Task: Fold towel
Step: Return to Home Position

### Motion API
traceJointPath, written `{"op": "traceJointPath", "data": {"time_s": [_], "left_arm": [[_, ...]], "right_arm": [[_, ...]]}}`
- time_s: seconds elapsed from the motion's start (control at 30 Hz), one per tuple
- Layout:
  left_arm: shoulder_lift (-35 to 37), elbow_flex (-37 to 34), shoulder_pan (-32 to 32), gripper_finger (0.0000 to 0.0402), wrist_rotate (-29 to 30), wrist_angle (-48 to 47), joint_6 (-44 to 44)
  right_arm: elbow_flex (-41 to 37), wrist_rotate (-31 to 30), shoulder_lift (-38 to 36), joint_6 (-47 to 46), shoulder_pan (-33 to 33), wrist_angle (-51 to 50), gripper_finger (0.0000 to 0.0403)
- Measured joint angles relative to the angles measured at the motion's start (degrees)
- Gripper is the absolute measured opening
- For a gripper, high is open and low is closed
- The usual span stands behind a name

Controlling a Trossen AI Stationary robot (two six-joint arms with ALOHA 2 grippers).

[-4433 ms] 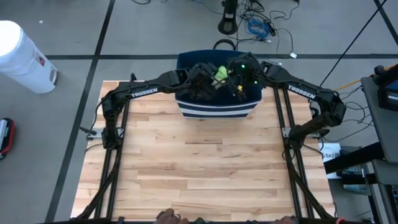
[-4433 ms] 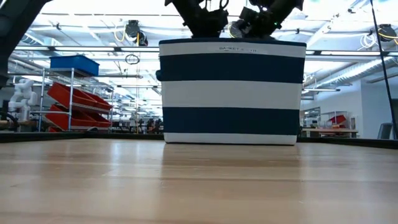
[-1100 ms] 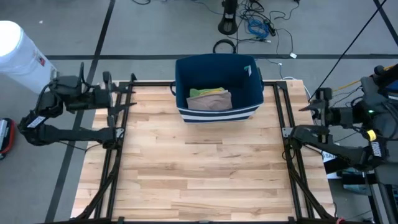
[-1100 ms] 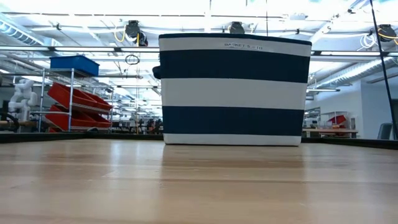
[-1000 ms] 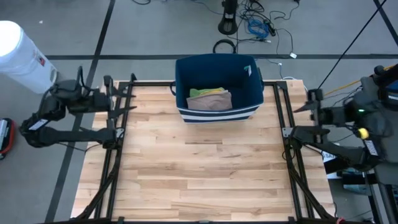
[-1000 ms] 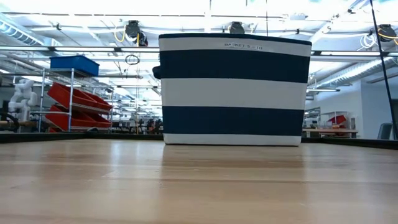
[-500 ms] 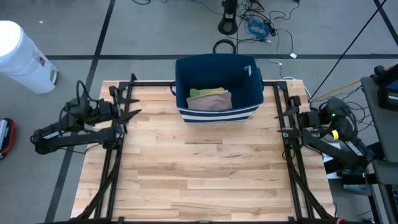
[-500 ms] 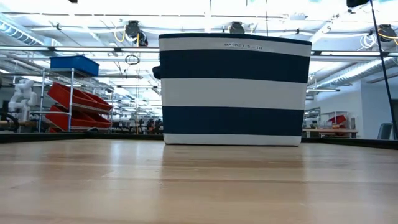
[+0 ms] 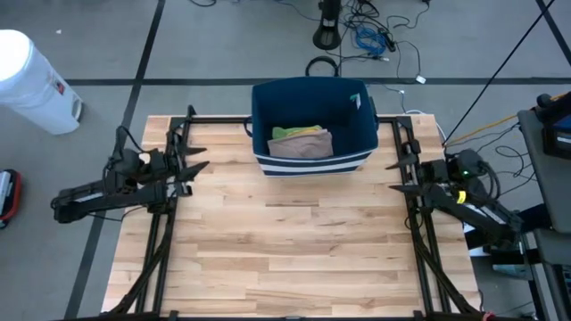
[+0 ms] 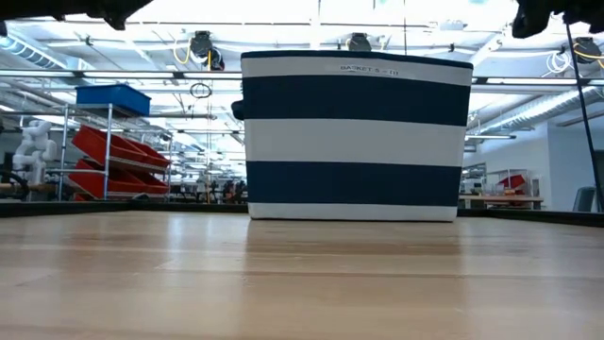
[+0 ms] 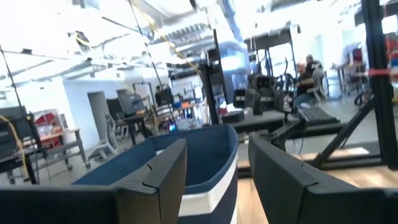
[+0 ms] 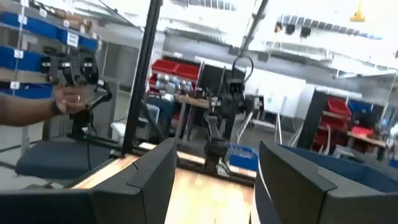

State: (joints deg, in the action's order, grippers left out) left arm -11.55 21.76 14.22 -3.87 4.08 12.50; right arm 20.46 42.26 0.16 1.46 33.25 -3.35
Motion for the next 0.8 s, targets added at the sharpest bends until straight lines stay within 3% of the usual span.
{"op": "traceJointPath", "data": {"time_s": [0.47,0.8], "left_arm": [[0.4,-8.8,0.0,0.0179,-0.2,6.3,-2.1],[0.4,-18.2,0.0,0.0179,-0.1,17.3,-4.6]], "right_arm": [[-16.2,1.5,0.0,-3.6,0.0,17.6,0.0212],[-19.7,1.4,0.0,-5.2,-1.5,18.1,0.0212]]}}
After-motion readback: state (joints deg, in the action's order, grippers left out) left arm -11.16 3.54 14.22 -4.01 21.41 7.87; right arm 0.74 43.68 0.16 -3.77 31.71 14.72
